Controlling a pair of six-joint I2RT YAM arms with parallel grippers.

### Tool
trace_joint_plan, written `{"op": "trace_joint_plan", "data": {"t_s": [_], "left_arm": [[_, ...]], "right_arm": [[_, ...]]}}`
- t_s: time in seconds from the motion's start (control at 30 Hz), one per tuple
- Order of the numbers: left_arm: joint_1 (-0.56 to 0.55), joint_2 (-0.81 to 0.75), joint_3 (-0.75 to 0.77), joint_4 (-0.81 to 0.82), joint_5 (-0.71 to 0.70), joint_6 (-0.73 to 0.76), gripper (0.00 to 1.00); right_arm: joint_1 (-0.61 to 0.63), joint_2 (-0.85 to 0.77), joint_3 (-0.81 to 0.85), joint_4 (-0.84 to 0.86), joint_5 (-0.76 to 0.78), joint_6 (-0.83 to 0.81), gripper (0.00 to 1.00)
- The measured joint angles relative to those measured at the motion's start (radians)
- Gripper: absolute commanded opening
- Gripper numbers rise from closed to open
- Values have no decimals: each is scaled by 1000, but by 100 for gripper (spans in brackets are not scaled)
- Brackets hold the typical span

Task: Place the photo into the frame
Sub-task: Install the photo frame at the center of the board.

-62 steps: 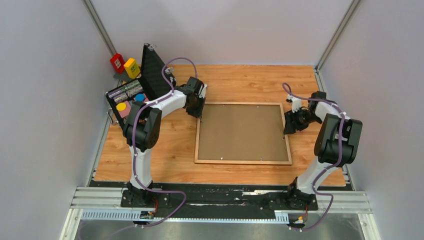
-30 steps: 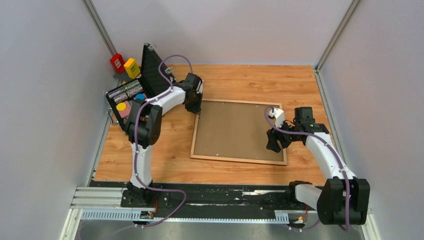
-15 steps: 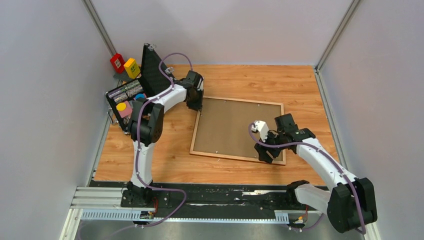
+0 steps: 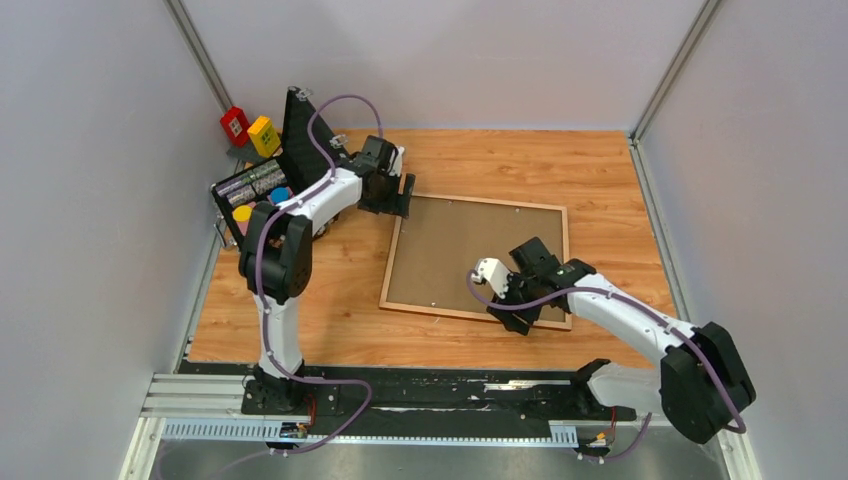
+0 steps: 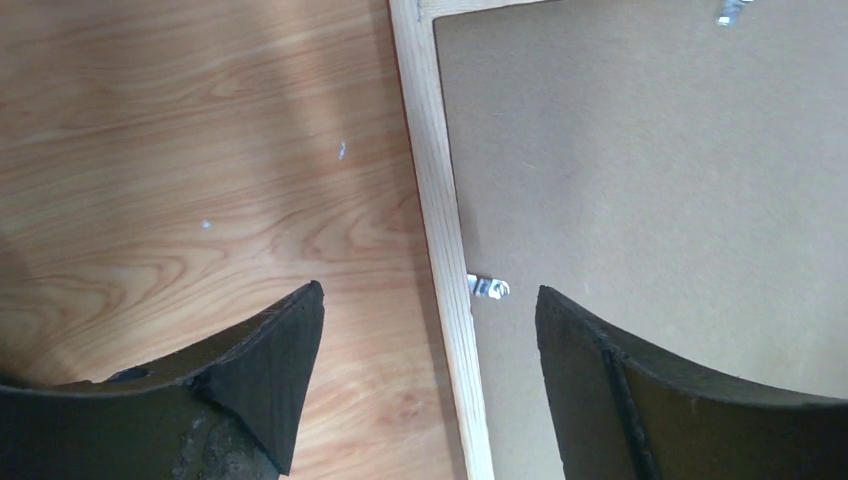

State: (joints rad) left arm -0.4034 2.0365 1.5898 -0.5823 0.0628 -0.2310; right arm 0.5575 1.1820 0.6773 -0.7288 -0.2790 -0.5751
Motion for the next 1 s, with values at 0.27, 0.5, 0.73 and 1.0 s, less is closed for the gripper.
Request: {"op": "trace_joint_plan", "data": {"t_s": [0.27,0.5,0.73,1.0], "left_arm": [[0,-184,-76,-1,16,117,97],[0,-314,-177,-5,-1,227,97],[0,-358,-205,-13,0,289,98],[0,-447,-253,-26,32,338,99]], "right_arm": [[87,86,0,56,116,27,48],[141,93,0,77,163,32,46],[159,119,-10,103,193,32,43],[162,120,-14,114,203,31,21]]}}
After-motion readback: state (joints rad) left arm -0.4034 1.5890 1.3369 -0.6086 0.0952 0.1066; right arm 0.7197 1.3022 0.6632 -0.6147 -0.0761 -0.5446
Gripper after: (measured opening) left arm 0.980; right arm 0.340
